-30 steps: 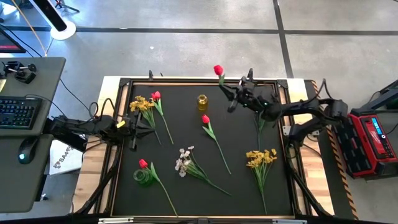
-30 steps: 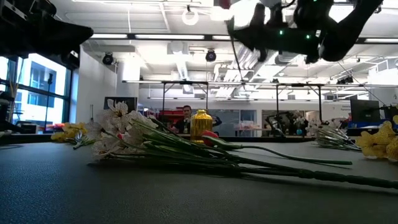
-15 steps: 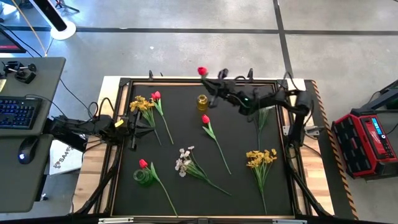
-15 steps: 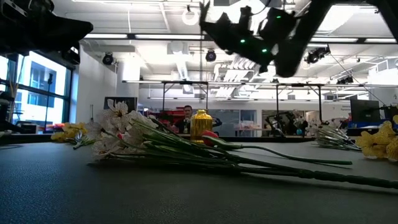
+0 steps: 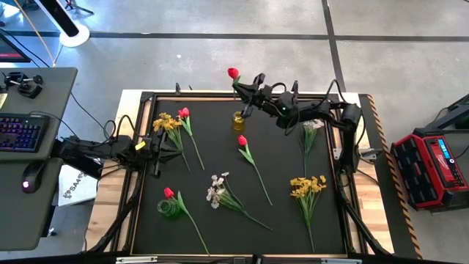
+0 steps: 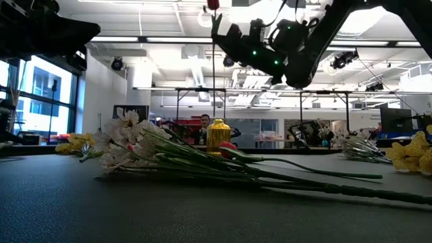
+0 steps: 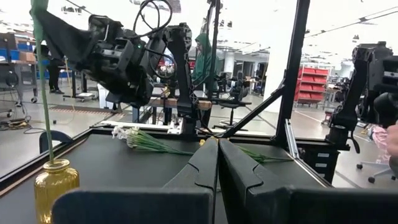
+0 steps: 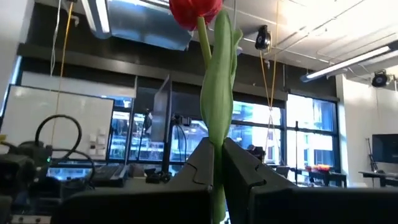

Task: Sort flowers into vase by color
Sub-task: Put the red flower into the yellow vase

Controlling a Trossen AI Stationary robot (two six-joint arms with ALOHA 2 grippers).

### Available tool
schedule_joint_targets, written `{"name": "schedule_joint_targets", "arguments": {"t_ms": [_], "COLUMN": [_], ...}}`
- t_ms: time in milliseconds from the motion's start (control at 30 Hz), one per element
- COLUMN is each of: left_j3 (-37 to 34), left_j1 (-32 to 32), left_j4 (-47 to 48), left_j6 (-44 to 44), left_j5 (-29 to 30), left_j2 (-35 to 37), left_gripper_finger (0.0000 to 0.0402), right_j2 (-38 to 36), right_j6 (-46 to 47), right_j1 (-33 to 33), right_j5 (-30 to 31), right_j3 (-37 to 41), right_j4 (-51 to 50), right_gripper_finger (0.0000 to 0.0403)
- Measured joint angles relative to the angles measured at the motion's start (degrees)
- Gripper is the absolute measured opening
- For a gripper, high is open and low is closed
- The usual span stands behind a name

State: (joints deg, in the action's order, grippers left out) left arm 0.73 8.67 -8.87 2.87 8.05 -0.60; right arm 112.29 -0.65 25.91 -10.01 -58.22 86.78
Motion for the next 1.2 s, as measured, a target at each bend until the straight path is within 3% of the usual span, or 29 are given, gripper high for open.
{"name": "schedule_joint_targets", "arguments": {"t_ms": [500, 1200], "left_j3": [0.00, 0.00], "left_j1": [0.00, 0.00], "left_j4": [0.49, 0.54], "left_j6": [-0.09, -0.07], "left_j5": [-0.02, -0.02], "left_j2": [0.00, 0.00], "left_gripper_finger": [0.0000, 0.0000], "right_j2": [-0.64, -1.70], "right_j6": [0.73, -4.76], "right_j1": [0.09, 0.37], "right_j5": [-0.05, -0.01], "right_j3": [0.01, 0.01], "right_j4": [-0.12, -13.84], "right_gripper_finger": [0.0000, 0.0000]}}
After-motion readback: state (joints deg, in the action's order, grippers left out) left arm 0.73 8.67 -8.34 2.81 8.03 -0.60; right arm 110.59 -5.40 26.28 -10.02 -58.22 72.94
